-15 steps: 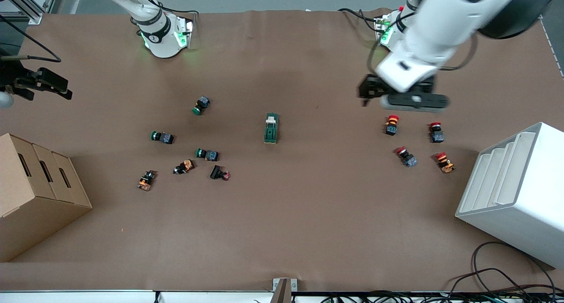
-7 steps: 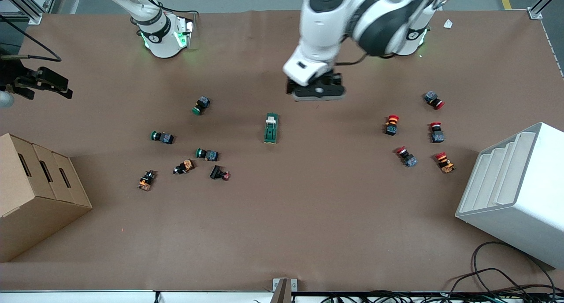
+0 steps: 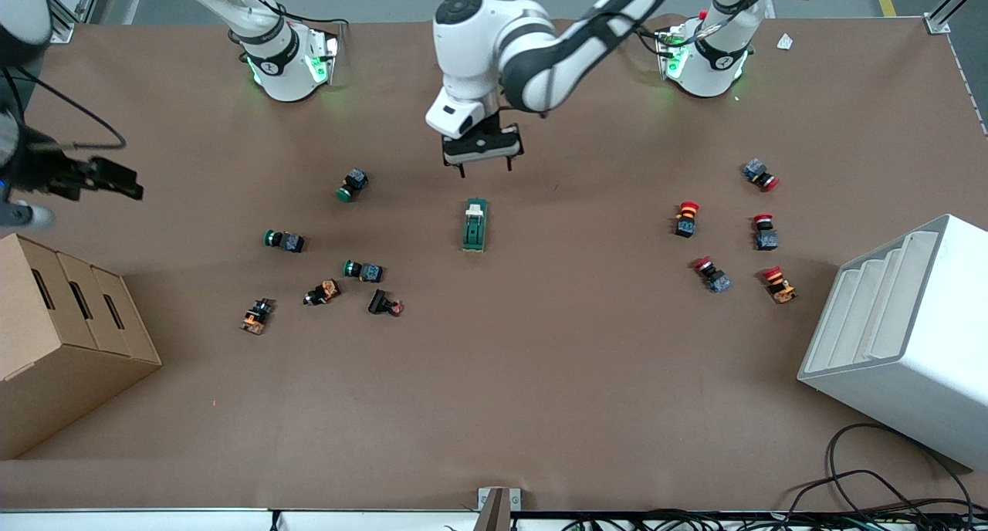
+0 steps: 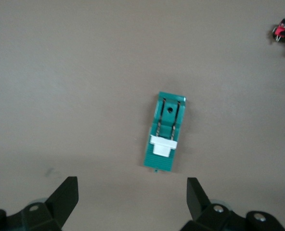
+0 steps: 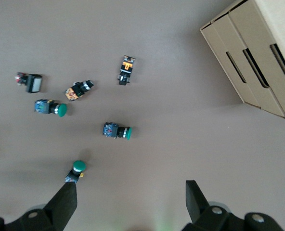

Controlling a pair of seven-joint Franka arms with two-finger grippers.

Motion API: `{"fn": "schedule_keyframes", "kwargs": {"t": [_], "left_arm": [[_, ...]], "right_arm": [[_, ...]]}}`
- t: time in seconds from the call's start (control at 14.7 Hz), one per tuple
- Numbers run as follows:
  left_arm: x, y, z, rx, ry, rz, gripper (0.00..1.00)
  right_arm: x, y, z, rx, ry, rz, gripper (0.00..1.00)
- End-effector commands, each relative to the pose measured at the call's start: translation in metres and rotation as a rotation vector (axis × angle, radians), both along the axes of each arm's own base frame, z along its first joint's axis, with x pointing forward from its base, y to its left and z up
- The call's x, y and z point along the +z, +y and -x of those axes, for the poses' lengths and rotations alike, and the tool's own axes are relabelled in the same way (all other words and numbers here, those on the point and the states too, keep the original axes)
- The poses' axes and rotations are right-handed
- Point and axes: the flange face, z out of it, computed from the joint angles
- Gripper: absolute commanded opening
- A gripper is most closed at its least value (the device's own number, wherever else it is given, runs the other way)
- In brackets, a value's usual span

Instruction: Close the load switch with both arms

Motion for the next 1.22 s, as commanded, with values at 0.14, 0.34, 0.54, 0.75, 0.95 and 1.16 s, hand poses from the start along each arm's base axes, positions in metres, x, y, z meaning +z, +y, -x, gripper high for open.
{"fn": "schedule_keyframes", "kwargs": {"t": [0.14, 0.34, 0.54, 0.75, 0.95, 1.16], "left_arm": [[-0.063, -0.017, 0.047, -0.078, -0.2, -0.042, 0.99], [-0.108, -0.015, 0.063, -0.096, -0.338, -0.023, 0.99], [-0.131, -0.017, 0.084, -0.12, -0.427, 0.014, 0.99], [-0.15, -0.002, 0.089, -0.165, -0.536, 0.025, 0.99], [-0.17, 0.003, 0.087, -0.185, -0.633, 0.007, 0.99], [-0.189, 0.007, 0.087, -0.199, -0.707, 0.019, 0.98]], "right_arm": [[-0.038, 0.023, -0.024, -0.093, 0.046, 0.021, 1.0], [-0.066, 0.074, -0.019, -0.292, 0.092, -0.024, 1.0], [-0.116, 0.178, -0.002, -0.504, 0.085, -0.015, 1.0], [-0.176, 0.282, 0.022, -0.622, 0.098, -0.014, 1.0], [-0.23, 0.355, 0.036, -0.766, 0.132, -0.093, 1.0], [-0.275, 0.408, 0.06, -0.798, 0.116, -0.089, 1.0]]}}
